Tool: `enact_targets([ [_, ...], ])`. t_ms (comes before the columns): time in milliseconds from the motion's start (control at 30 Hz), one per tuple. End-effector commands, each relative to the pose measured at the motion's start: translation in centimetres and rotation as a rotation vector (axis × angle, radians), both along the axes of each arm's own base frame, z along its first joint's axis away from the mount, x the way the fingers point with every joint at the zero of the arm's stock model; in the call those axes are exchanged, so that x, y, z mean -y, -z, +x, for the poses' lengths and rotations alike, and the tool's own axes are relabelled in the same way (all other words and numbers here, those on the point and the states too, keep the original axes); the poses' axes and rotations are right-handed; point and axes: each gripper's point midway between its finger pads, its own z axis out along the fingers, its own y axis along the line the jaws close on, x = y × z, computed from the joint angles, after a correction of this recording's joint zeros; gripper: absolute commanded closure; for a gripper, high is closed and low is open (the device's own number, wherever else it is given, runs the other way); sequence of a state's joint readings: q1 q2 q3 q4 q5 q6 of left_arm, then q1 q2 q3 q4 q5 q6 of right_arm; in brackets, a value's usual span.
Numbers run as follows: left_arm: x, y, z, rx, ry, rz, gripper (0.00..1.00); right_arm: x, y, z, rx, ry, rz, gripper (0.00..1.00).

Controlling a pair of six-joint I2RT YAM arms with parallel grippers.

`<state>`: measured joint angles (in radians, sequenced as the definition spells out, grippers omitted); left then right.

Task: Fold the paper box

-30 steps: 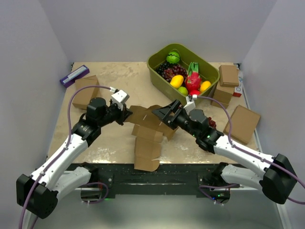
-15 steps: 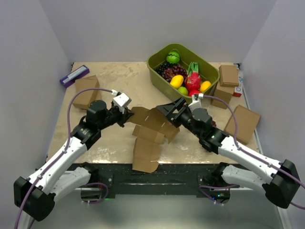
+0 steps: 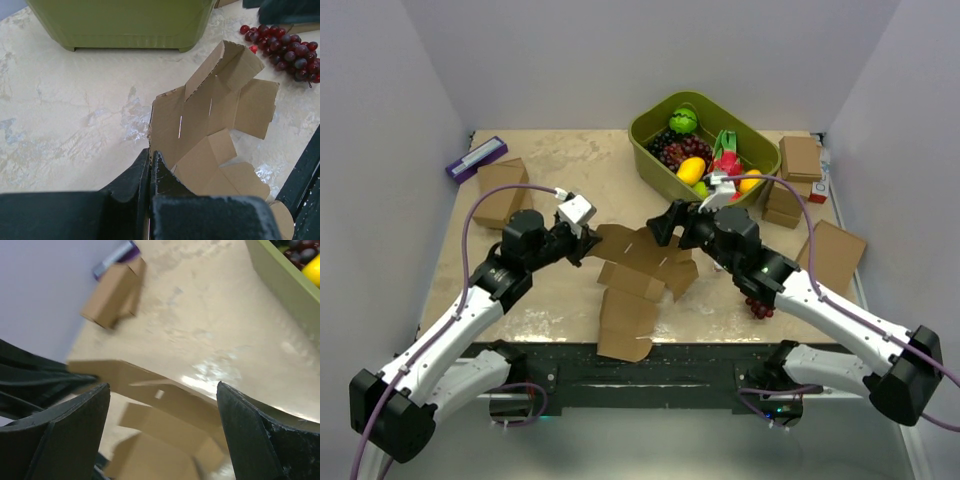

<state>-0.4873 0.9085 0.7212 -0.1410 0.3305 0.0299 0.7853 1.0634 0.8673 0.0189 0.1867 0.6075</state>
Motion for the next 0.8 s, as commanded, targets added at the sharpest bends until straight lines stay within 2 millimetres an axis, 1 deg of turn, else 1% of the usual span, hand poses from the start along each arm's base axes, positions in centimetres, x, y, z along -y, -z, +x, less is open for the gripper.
enact_targets([
  [0, 1.1, -1.1, -0.1, 0.037, 0.058, -0.033, 1.0, 1.0, 1.0, -0.3, 0.138, -0.1, -0.278, 0.09],
  [133, 1.3, -0.7, -0.1, 0.019, 0.071, -0.026, 1.0, 1.1, 2.6, -0.7, 0.186, -0.179, -0.4, 0.09],
  [200, 1.4, -0.5, -0.2, 0.013, 0.08, -0.023, 1.0, 1.0, 3.5, -1.0, 0.185, -0.215, -0.428, 0.09],
  [333, 1.6, -0.5, -0.4, 0.008, 0.102, -0.031, 1.0, 0.7, 5.3, -1.0, 0.195, -0.27, -0.497, 0.09],
  [367, 1.8, -0.7, -0.5, 0.014, 0.116, -0.039, 1.0, 0.7, 6.3, -0.9, 0.178, -0.278, -0.524, 0.09],
  [433, 1.9, -0.7, -0.6, 0.015, 0.131, -0.046, 1.0, 0.9, 7.0, -0.4, 0.173, -0.272, -0.567, 0.09],
  [467, 2.1, -0.7, -0.8, 0.016, 0.144, -0.05, 1.0, 0.9, 7.8, -0.3, 0.149, -0.285, -0.597, 0.09],
  [567, 2.1, -0.7, -0.7, 0.015, 0.146, -0.052, 1.0, 0.9, 8.6, 0.0, 0.141, -0.301, -0.654, 0.11],
  [600, 2.1, -0.7, -0.7, 0.015, 0.146, -0.052, 1.0, 1.0, 9.1, 0.2, 0.133, -0.304, -0.673, 0.11],
  [700, 1.9, -0.5, -0.5, 0.014, 0.132, -0.055, 1.0, 0.8, 9.2, 0.2, 0.132, -0.312, -0.673, 0.25],
  [733, 1.9, -0.4, -0.4, 0.01, 0.127, -0.053, 1.0, 0.7, 9.3, 0.1, 0.129, -0.321, -0.674, 0.33],
  [767, 1.8, -0.2, -0.2, 0.005, 0.116, -0.049, 1.0, 0.7, 9.2, 0.1, 0.132, -0.32, -0.672, 0.37],
])
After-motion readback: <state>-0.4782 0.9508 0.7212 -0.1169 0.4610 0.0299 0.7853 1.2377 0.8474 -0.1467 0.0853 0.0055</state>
